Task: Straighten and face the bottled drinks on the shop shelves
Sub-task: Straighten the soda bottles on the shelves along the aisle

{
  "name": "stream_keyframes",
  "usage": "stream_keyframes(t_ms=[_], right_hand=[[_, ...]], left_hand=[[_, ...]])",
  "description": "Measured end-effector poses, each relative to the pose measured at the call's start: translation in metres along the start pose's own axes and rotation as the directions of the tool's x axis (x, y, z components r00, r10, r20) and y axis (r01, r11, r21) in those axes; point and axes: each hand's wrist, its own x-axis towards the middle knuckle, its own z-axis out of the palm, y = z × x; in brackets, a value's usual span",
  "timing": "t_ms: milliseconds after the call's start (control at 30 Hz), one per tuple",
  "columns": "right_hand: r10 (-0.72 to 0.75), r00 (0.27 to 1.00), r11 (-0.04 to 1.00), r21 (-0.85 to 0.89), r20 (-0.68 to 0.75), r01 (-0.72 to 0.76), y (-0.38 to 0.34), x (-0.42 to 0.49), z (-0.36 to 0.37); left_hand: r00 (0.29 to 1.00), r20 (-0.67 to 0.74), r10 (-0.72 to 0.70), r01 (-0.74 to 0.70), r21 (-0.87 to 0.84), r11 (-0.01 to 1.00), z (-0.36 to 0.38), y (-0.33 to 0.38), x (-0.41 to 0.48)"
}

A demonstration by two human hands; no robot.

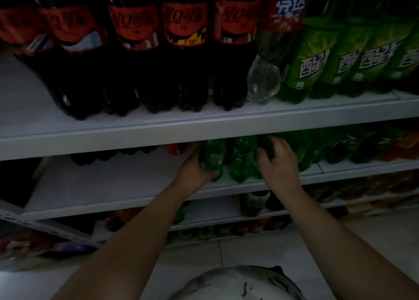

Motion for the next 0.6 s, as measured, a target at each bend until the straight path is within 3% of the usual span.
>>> stream_keyframes(t_ms=[200, 333, 500, 600], right_hand=[[0.000, 0.983, 0.995, 0.100, 0.182, -0.018, -0.001, 0.029, 0.011], [0.014, 0.970, 0.971, 0.226, 0.242, -0.071, -0.005, 0.037, 0.014], [0.004, 0.944, 0.987, 0.152, 0.330, -0.057, -0.003, 0.047, 0.017], [0.082, 0.891, 0.980, 0.125, 0.447, -0.153, 0.002, 0.053, 0.013]], left_hand=[[0.983, -0.180, 0.034, -0.024, 0.057, 0.998, 0.032, 0.004, 0.005], [0.981, -0.195, -0.005, 0.010, 0.025, 1.000, 0.039, 0.005, 0.006], [0.960, -0.273, 0.069, -0.053, 0.064, 0.997, 0.044, 0.001, 0.000], [0.933, -0.359, 0.014, 0.028, 0.113, 0.993, 0.050, -0.003, -0.001]])
